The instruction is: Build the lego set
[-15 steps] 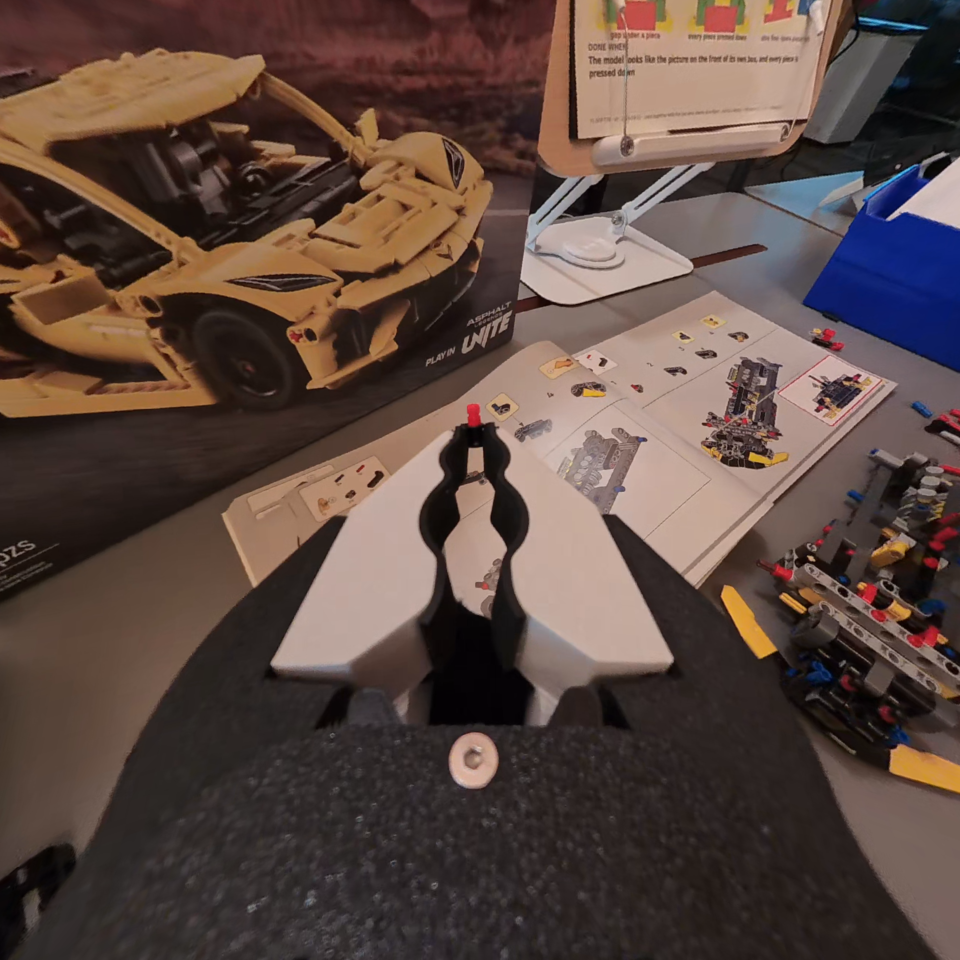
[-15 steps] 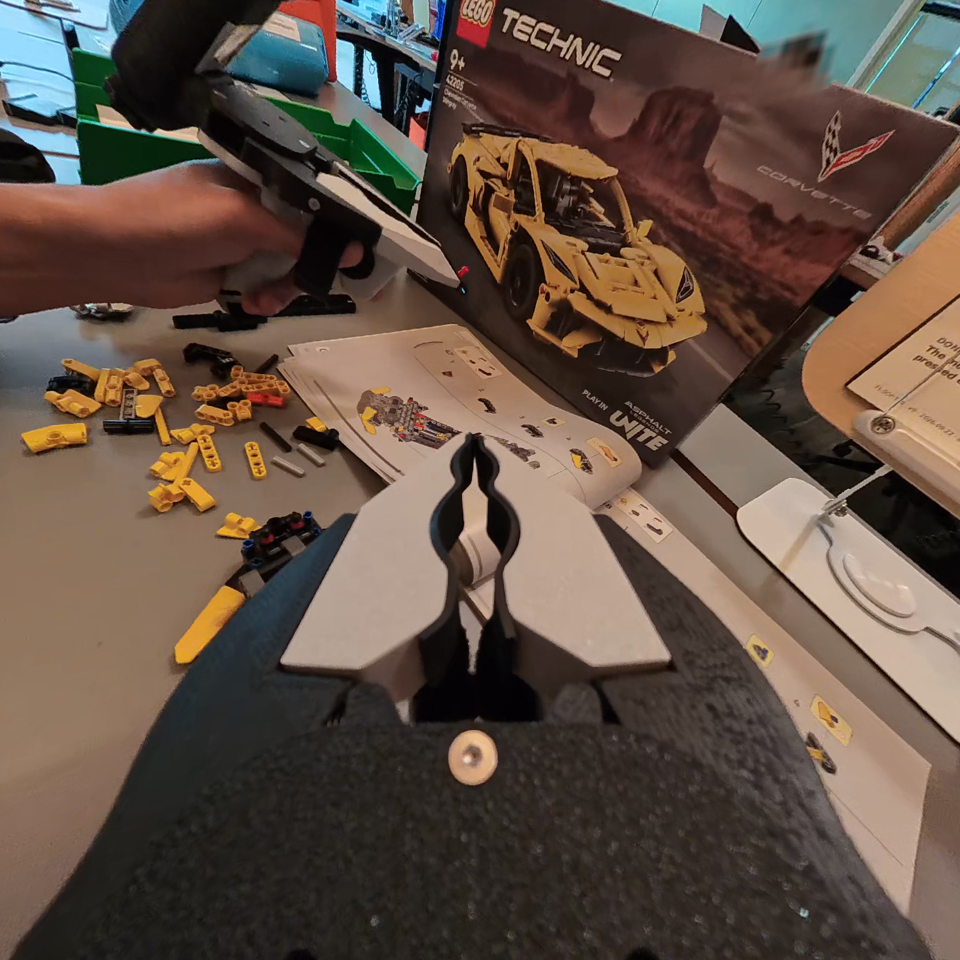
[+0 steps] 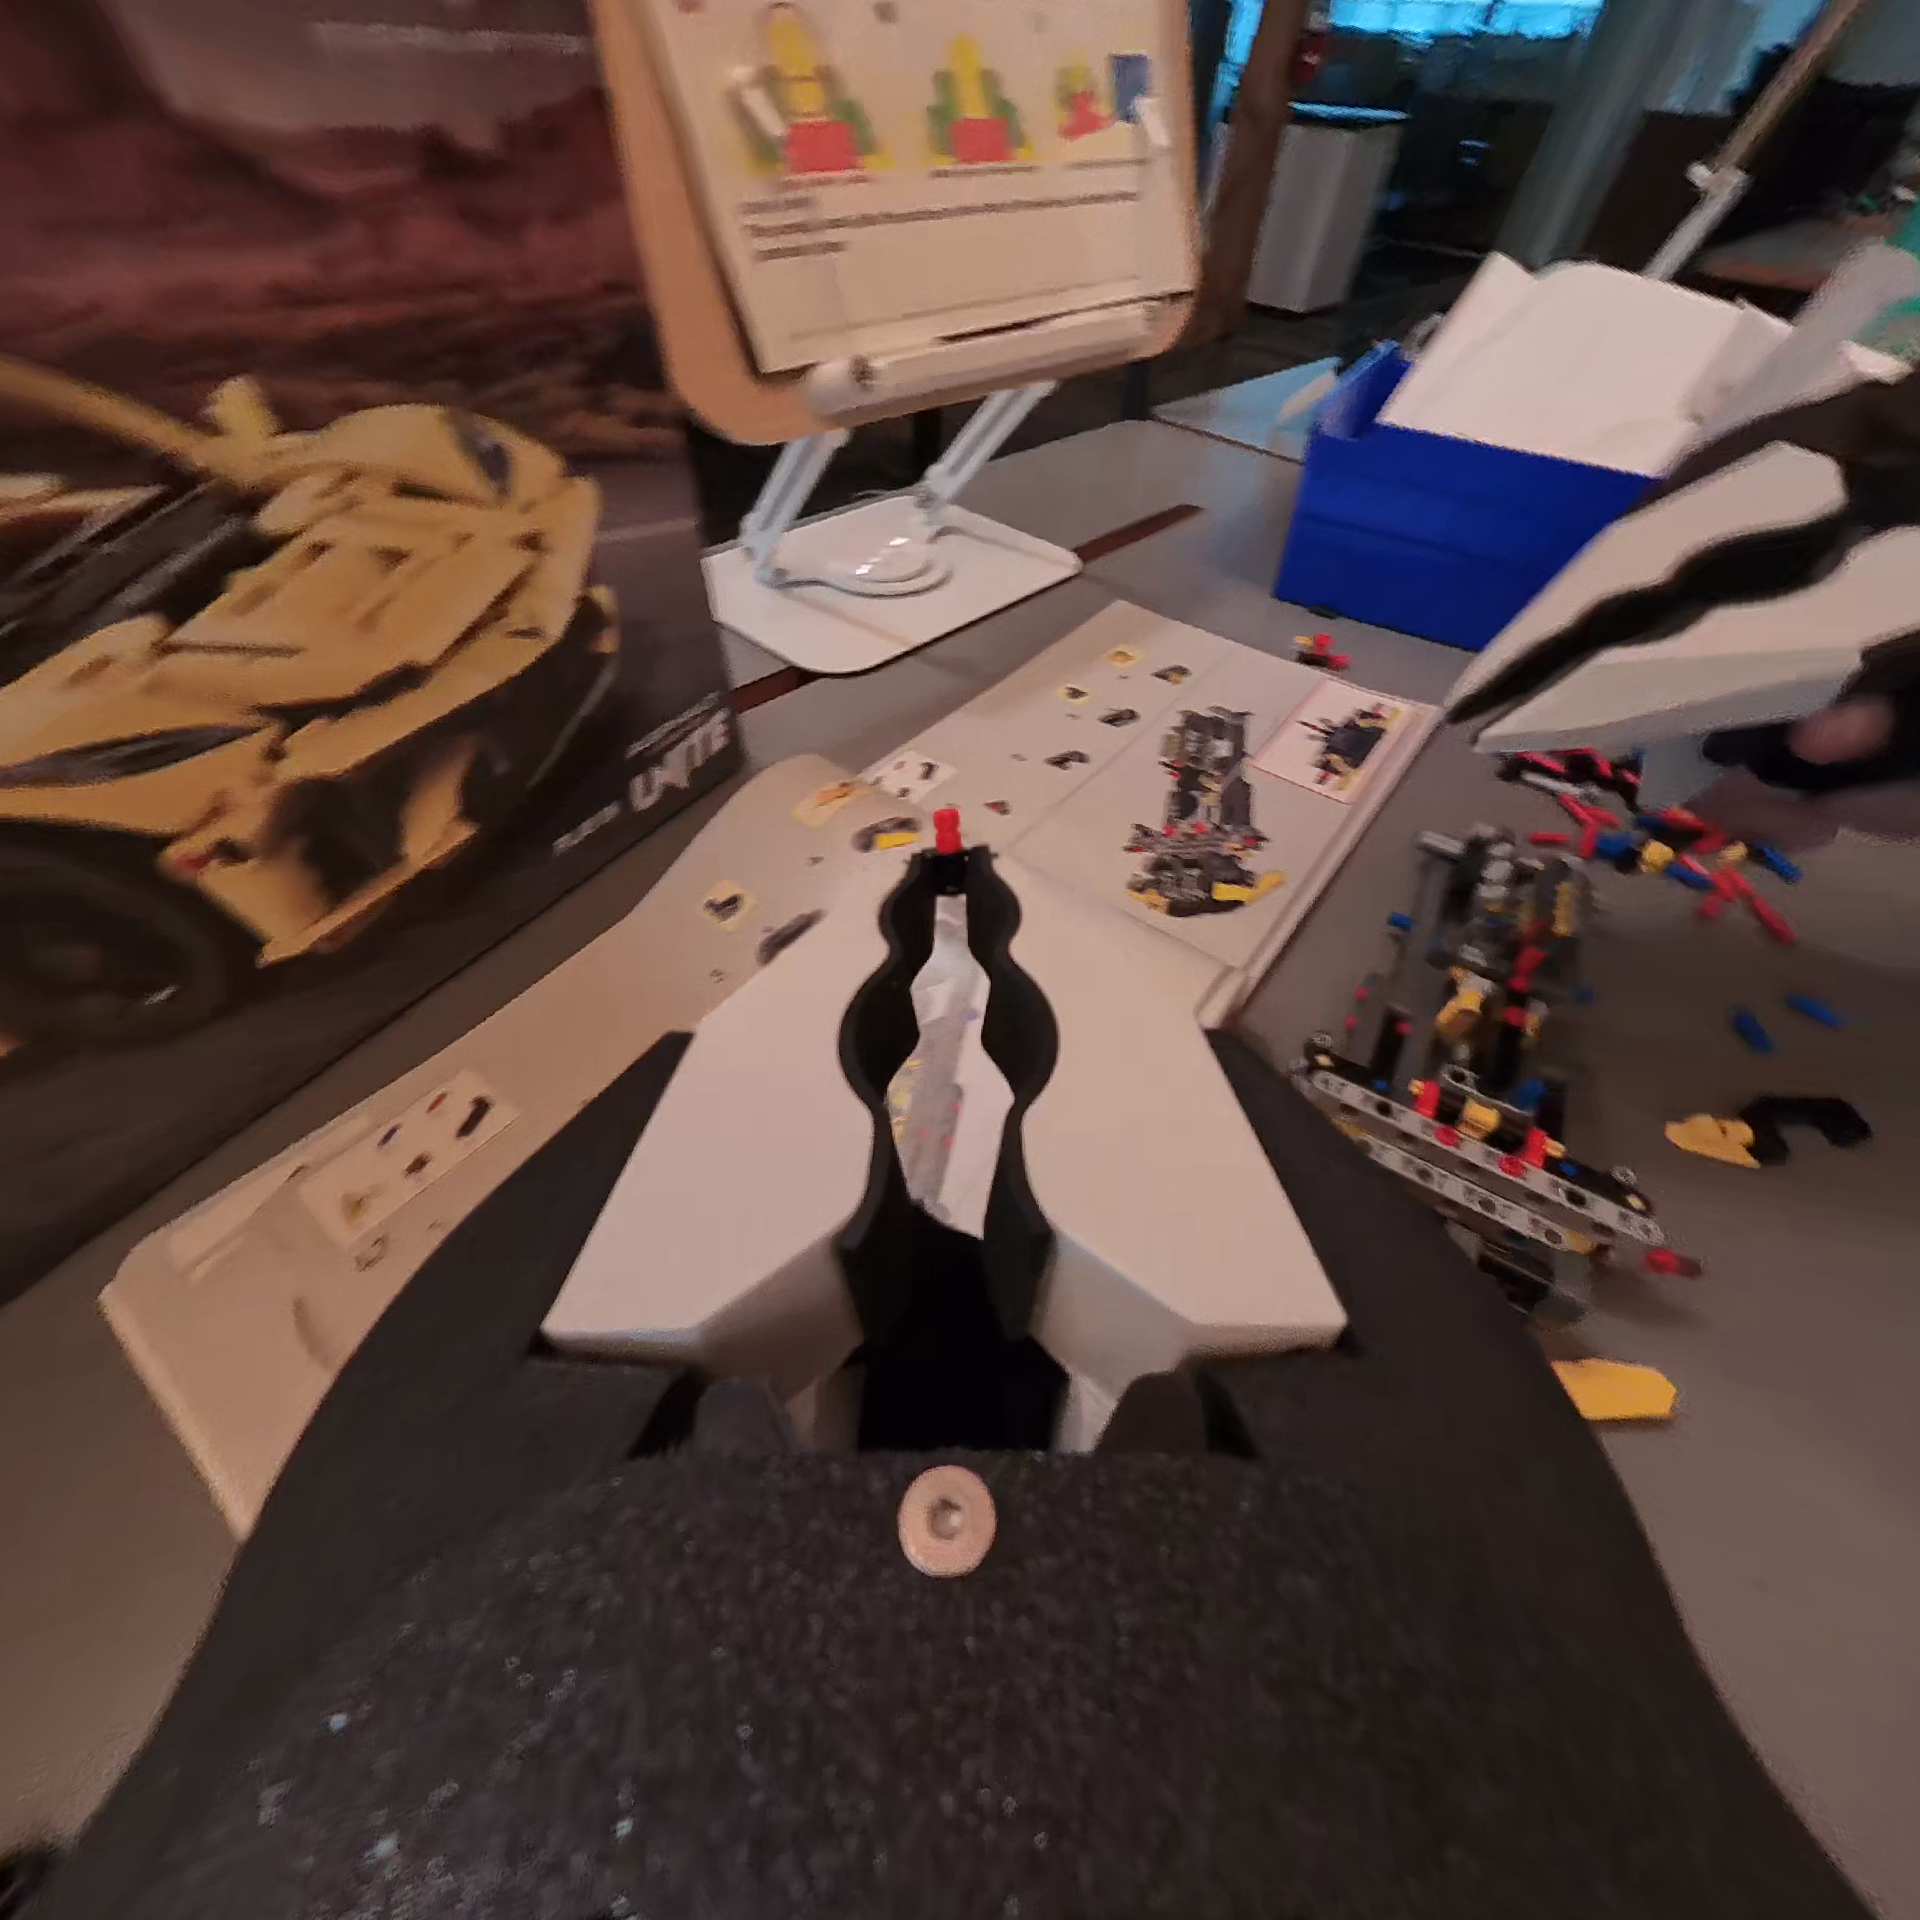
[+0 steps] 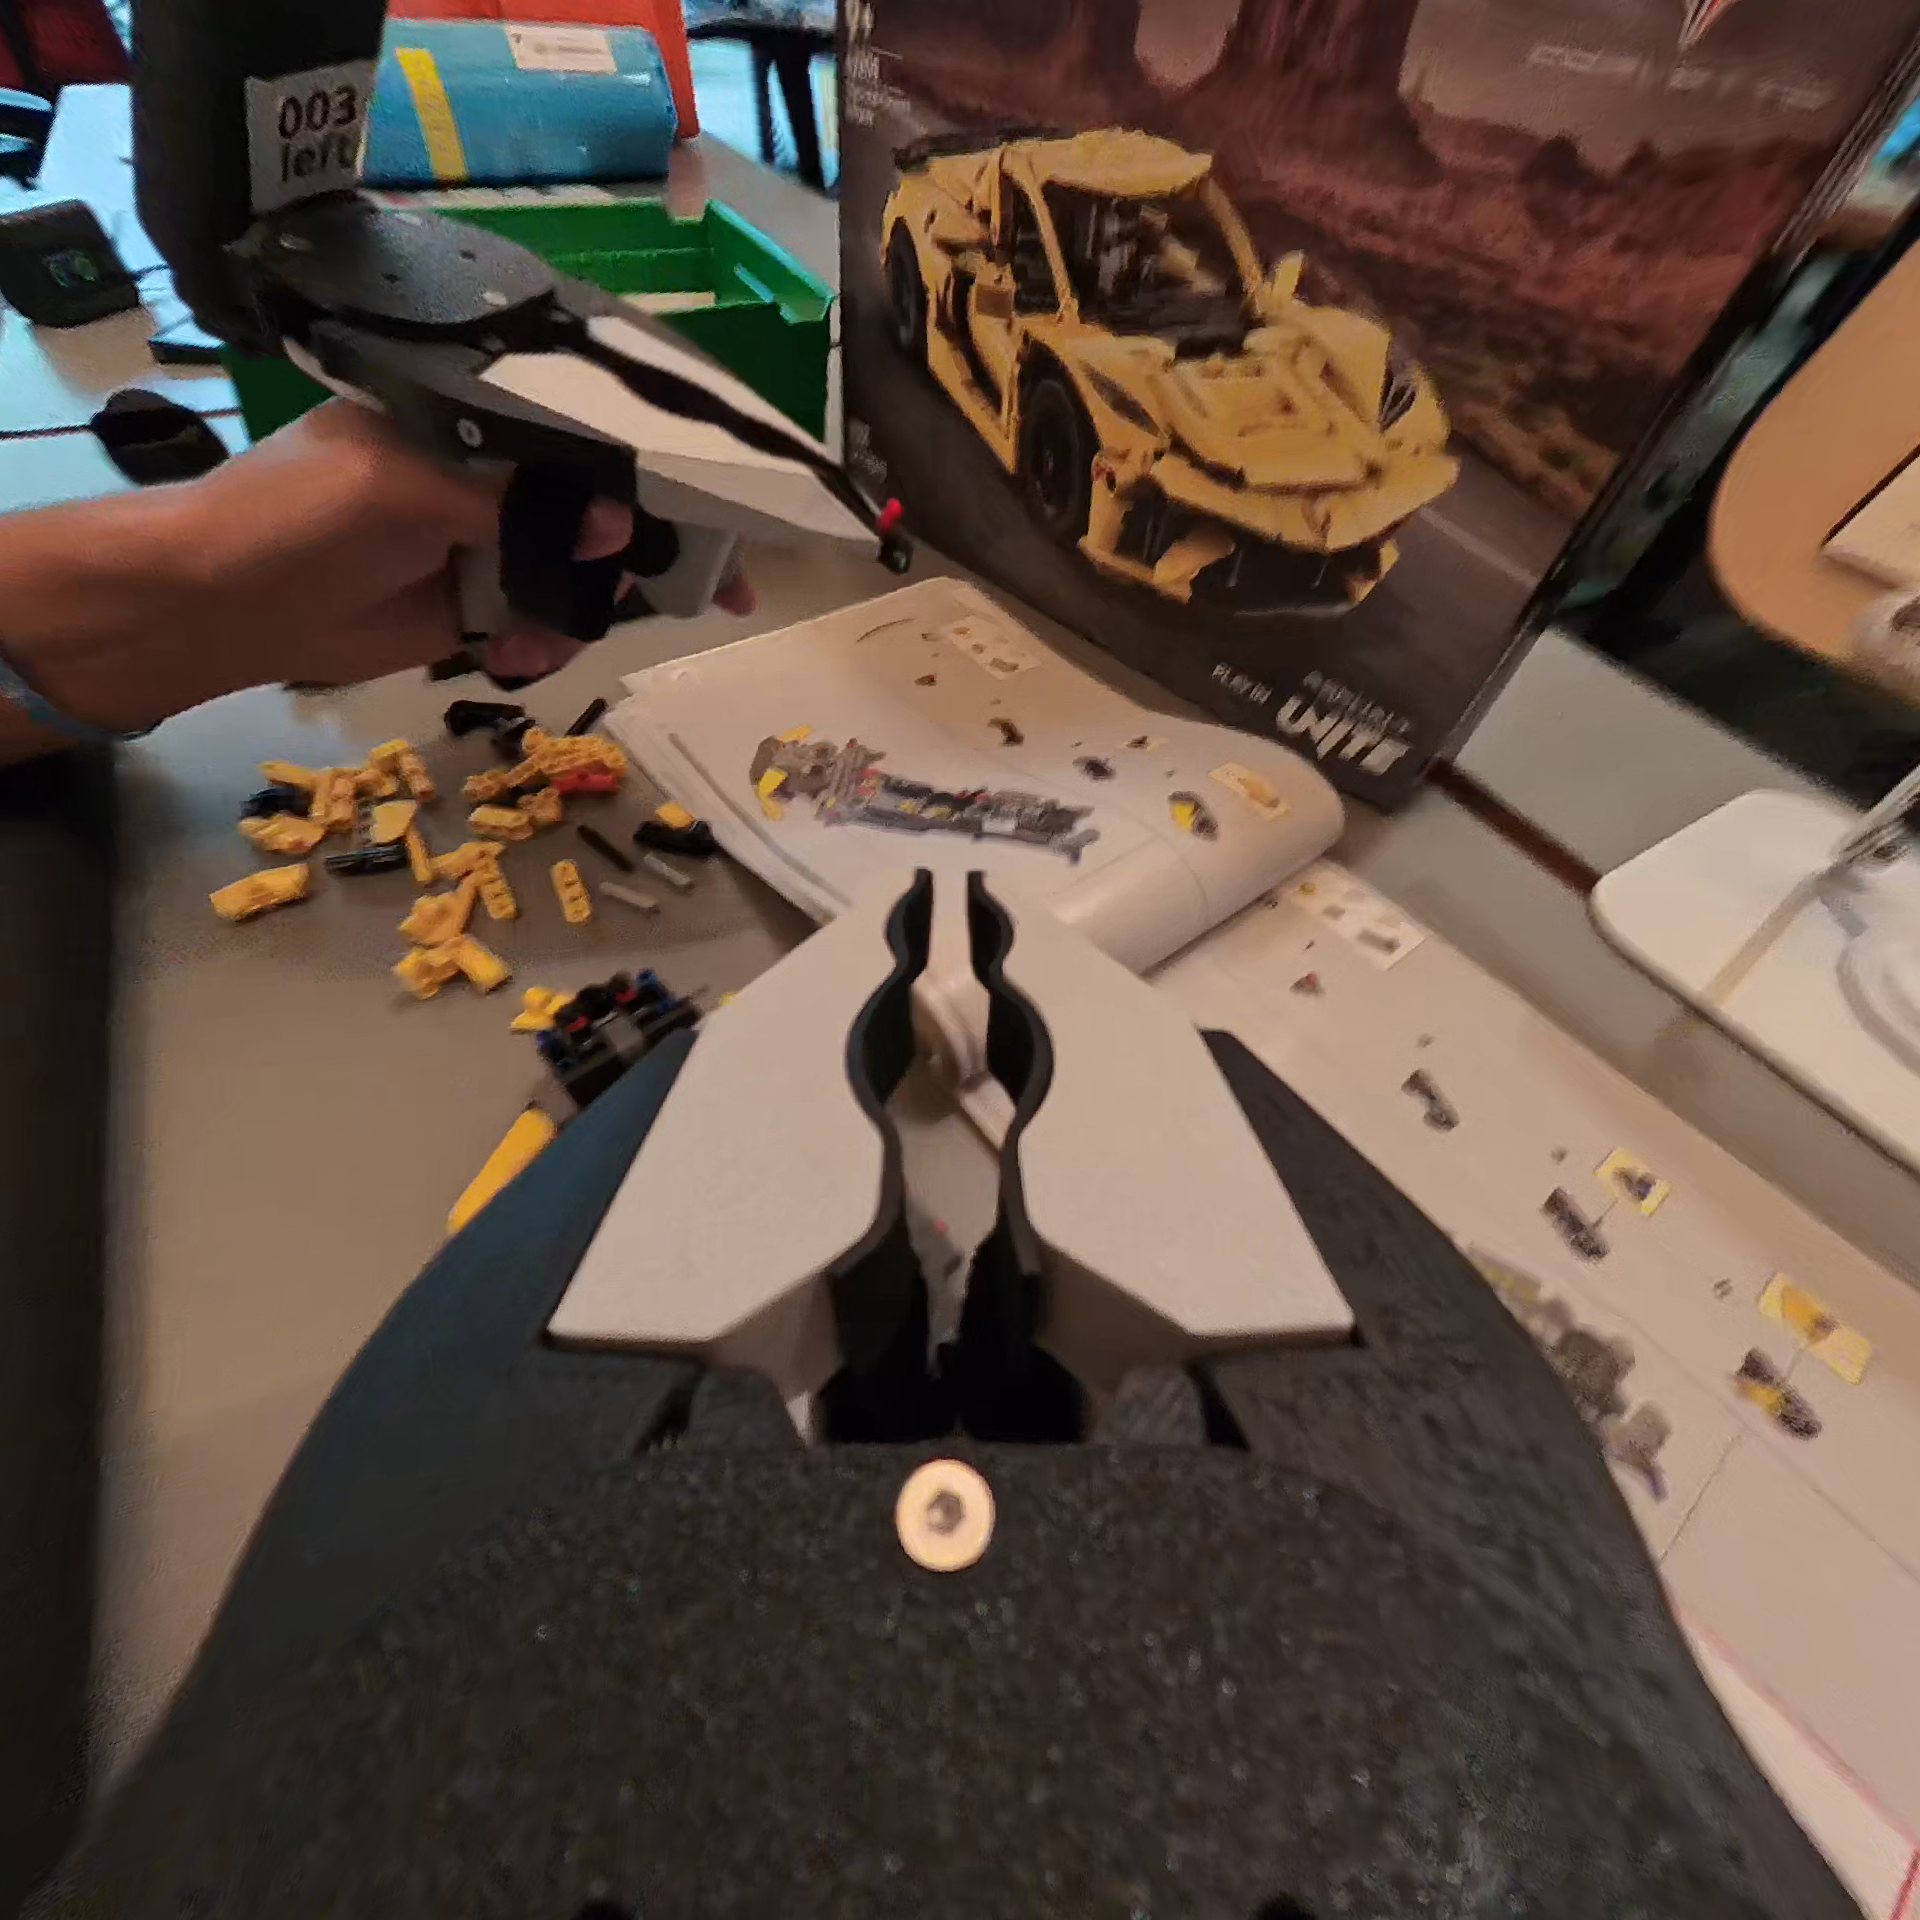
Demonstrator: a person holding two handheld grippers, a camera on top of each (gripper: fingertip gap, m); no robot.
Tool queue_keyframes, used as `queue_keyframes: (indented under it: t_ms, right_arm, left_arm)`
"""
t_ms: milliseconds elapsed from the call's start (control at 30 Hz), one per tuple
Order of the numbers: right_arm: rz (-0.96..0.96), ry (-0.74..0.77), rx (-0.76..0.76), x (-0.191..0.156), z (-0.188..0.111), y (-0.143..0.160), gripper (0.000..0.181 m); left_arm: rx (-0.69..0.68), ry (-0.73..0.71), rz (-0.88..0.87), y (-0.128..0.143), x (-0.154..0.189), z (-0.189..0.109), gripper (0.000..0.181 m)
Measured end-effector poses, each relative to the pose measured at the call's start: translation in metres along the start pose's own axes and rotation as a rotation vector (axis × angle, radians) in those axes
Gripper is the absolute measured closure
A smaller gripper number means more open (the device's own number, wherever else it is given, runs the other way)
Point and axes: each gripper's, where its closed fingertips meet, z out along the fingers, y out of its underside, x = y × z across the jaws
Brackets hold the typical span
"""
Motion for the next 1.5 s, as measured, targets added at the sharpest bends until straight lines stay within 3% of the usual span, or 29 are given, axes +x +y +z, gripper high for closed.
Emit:
queue_keyframes:
  t_ms: [67, 200, 367, 633, 833, 933, 1033, 1100, 1200, 1267, 1333, 1500]
  right_arm:
    - [0.08, -0.098, -0.112, -0.013, -0.014, 0.017, 0.164]
    - [0.158, -0.203, -0.331, -0.053, -0.065, 0.07, 0.161]
    - [0.171, -0.128, -0.509, -0.074, -0.108, 0.129, 0.161]
    - [0.12, -0.124, -0.643, -0.079, -0.097, 0.143, 0.162]
    - [0.08, -0.127, -0.746, -0.079, -0.093, 0.157, 0.162]
    - [0.081, -0.151, -0.65, -0.085, -0.089, 0.139, 0.164]
    - [0.159, -0.241, -0.323, -0.094, -0.086, 0.088, 0.163]
    - [0.311, -0.267, -0.147, -0.085, -0.09, 0.066, 0.162]
    - [0.612, -0.449, 0.059, -0.087, -0.098, 0.037, 0.149]
    - [0.677, -0.46, 0.161, -0.084, -0.101, 0.027, 0.151]
    - [0.621, -0.405, 0.198, -0.085, -0.101, 0.023, 0.165]
    - [0.469, -0.252, 0.059, -0.089, -0.089, 0.04, 0.169]
  left_arm:
    - [-0.007, 0.05, 0.081, 0.001, 0.022, 0.005, 0.177]
    - [0.022, 0.219, 0.196, -0.002, 0.079, 0.007, 0.177]
    - [0.03, 0.525, 0.223, 0.007, 0.163, 0.0, 0.178]
    - [-0.196, 0.642, 0.332, 0.06, 0.204, 0.004, 0.177]
    - [-0.235, 0.733, 0.337, 0.069, 0.232, -0.006, 0.177]
    - [-0.206, 0.685, 0.376, 0.068, 0.238, -0.003, 0.177]
    - [-0.1, 0.641, 0.397, 0.053, 0.238, -0.002, 0.177]
    - [-0.001, 0.604, 0.416, 0.038, 0.237, -0.003, 0.177]
    - [0.11, 0.549, 0.466, 0.022, 0.237, -0.006, 0.177]
    - [0.14, 0.511, 0.502, 0.018, 0.237, -0.006, 0.177]
    - [0.12, 0.477, 0.537, 0.022, 0.235, -0.003, 0.177]
    - [0.086, 0.434, 0.586, 0.03, 0.234, 0.003, 0.177]
